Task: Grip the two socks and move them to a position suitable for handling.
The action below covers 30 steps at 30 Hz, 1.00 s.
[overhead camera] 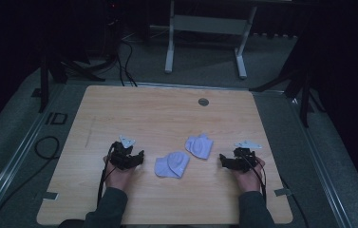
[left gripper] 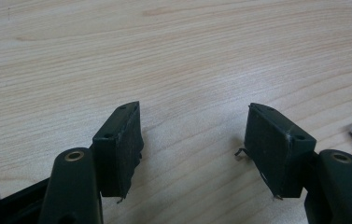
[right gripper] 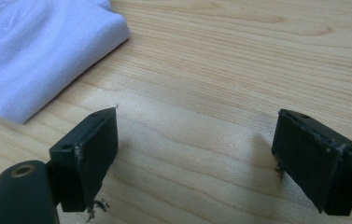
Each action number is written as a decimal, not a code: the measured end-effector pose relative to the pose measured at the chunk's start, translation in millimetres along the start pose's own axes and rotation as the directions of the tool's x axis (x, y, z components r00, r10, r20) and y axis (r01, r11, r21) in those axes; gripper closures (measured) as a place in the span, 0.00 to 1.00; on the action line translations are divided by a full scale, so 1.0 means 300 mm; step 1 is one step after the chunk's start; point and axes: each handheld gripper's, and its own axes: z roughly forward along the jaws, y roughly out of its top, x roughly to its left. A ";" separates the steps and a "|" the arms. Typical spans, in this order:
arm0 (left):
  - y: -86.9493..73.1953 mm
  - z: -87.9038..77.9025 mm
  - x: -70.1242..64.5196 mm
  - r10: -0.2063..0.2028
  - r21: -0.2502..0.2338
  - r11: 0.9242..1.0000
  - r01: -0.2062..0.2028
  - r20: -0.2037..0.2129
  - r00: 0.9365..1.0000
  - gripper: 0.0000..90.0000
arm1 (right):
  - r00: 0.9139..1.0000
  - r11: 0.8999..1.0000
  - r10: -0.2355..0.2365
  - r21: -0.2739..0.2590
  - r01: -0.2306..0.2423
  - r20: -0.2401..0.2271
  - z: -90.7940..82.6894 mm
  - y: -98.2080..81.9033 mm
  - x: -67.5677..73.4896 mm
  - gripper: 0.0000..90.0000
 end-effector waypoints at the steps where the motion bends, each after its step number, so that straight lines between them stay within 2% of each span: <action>1: 0.000 0.000 0.000 -0.001 0.000 1.000 0.001 0.000 1.000 0.41 | 1.000 1.000 0.000 0.000 0.000 0.000 0.000 0.000 0.000 0.16; 7: 0.005 -0.008 -0.005 0.003 0.023 1.000 -0.003 0.005 1.000 0.45 | 1.000 1.000 0.002 0.000 -0.002 0.002 0.000 0.000 0.001 0.16; 15: 0.005 -0.013 -0.009 0.003 0.029 1.000 -0.003 0.006 1.000 0.50 | 1.000 1.000 0.003 0.000 -0.003 0.003 -0.001 -0.001 0.001 0.16; 17: 0.005 -0.014 -0.010 0.002 0.029 1.000 -0.002 0.006 1.000 0.54 | 1.000 1.000 0.003 0.000 -0.003 0.003 -0.001 -0.001 0.001 0.16; 18: 0.006 -0.019 -0.010 -0.001 0.033 0.999 0.001 0.014 1.000 0.54 | 1.000 1.000 0.003 0.000 -0.003 0.003 -0.001 -0.001 0.001 0.16; 19: 0.006 -0.021 -0.010 -0.006 0.034 0.999 0.005 0.028 1.000 0.62 | 1.000 1.000 0.003 0.000 -0.003 0.003 -0.001 -0.001 0.001 0.16; 20: 0.006 -0.021 -0.010 -0.006 0.034 0.999 0.005 0.028 1.000 0.63 | 1.000 1.000 0.003 0.000 -0.003 0.003 -0.001 -0.001 0.001 0.16; 22: 0.007 -0.023 -0.019 0.013 0.038 0.999 -0.014 0.036 0.999 0.67 | 1.000 1.000 0.003 0.000 -0.003 0.003 -0.001 -0.001 0.001 0.16; 27: 0.008 -0.026 -0.029 0.025 0.043 0.999 -0.027 0.061 0.998 0.74 | 1.000 1.000 0.003 0.000 -0.003 0.003 -0.001 -0.001 0.001 0.16; 30: 0.011 -0.034 -0.042 0.044 0.041 0.998 -0.048 0.107 0.993 0.83 | 1.000 1.000 0.004 0.000 -0.004 0.004 -0.001 -0.001 0.002 0.16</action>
